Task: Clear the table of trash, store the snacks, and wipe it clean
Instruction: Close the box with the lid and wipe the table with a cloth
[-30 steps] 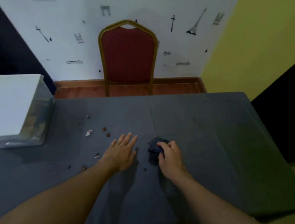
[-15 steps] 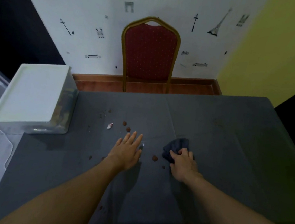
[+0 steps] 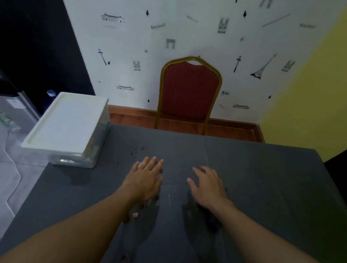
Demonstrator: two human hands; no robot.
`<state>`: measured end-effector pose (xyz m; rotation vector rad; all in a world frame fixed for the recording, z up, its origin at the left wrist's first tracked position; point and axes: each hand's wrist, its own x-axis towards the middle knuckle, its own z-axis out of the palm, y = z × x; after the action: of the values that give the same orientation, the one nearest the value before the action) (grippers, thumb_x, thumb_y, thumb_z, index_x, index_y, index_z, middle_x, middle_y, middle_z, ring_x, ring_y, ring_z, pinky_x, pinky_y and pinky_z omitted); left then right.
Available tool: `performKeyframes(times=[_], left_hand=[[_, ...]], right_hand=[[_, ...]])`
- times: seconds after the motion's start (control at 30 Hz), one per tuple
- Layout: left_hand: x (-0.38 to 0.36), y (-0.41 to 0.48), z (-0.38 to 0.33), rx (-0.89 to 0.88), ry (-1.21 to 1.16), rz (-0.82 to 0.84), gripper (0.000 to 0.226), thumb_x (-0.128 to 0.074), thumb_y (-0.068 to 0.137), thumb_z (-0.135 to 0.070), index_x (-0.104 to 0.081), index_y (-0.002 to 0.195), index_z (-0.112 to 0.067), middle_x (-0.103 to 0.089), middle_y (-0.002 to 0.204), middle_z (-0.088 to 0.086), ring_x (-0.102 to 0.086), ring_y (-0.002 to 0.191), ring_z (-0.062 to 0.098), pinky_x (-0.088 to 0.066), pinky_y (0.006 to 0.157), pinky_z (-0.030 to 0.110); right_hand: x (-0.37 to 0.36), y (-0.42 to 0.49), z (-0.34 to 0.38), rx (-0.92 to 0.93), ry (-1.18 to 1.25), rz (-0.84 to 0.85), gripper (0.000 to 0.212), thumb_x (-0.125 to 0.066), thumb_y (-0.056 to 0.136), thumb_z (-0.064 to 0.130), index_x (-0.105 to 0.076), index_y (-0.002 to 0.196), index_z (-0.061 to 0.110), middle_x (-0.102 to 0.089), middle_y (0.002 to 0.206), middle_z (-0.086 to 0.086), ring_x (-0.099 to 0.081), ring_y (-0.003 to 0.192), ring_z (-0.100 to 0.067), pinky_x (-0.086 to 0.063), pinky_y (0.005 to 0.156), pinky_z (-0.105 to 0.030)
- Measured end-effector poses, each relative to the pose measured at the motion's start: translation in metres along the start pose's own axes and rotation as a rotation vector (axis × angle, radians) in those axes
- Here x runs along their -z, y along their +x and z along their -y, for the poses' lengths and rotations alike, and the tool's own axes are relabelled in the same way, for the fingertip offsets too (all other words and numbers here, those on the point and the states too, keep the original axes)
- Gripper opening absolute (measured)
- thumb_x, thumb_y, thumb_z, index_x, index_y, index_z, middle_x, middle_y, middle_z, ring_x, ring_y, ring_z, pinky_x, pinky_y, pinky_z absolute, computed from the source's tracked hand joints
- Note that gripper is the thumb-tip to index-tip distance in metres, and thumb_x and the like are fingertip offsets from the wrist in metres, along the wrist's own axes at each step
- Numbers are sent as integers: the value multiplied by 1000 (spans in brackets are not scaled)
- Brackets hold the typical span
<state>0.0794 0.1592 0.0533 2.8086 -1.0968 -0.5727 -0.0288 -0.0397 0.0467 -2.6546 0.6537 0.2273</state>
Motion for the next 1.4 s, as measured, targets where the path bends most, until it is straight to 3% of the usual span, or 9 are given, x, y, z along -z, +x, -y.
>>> performKeyframes(times=[0.4,0.83,1.4], left_hand=[[25,-56,58,355,-43,-142,62,-23,103,-45,-3,158,-24,-1,166,4,1,152,25,-5,123,46],[17,-159,136,659,-147,-268,62,-22,103,-48,-4,158,-25,-2,166,3,-3,152,25,-8,123,47],[-8,-303,324,740,-196,-225,61,-23,103,-46,-6,158,-24,-6,166,4,-12,151,25,-14,121,47]], right_hand=[[2,38,91,351,-24,107,66,-36,101,58,-25,158,26,-18,165,-2,-12,152,-24,-14,123,-43],[-48,17,213,681,-51,201,65,-38,101,57,-28,157,24,-22,164,-2,-15,152,-23,-14,123,-42],[-141,-47,423,734,12,263,63,-47,100,53,-35,154,22,-32,160,-2,-27,148,-19,-25,121,-39]])
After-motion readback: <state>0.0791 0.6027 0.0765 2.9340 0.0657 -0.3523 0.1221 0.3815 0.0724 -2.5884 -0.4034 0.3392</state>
